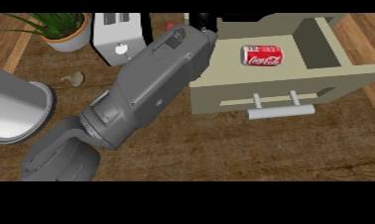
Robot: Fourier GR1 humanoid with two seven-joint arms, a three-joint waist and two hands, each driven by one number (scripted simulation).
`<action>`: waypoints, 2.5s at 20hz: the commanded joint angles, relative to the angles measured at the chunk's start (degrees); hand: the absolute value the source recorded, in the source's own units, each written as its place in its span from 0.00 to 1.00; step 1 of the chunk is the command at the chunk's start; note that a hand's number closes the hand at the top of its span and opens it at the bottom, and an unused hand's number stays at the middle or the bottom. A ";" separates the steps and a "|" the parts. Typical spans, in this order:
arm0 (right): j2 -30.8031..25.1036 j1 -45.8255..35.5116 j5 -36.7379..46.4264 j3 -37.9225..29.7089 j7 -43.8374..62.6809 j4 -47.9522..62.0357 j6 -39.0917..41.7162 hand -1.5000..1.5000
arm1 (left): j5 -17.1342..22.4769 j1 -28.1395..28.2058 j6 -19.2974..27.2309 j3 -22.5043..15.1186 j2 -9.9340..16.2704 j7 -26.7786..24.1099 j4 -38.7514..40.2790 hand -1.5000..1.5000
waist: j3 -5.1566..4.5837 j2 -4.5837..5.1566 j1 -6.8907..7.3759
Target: Pick up the can, place it into the drawer and close the drawer
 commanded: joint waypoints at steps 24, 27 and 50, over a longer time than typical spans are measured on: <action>0.73 -27.36 69.25 37.10 -10.56 19.21 -15.27 0.00 | 0.92 -1.67 1.38 0.18 3.05 1.84 -4.01 0.00 | -0.13 -0.96 6.14; -0.01 -30.61 72.13 38.27 -12.66 27.48 -17.49 0.00 | 0.05 1.43 0.68 0.23 4.75 2.53 -6.20 0.00 | -0.12 -1.09 6.31; -1.04 -52.73 93.78 36.79 -18.53 88.61 -51.75 0.00 | -6.50 8.95 3.46 -0.44 17.46 14.48 -24.45 0.00 | -0.01 -0.75 7.50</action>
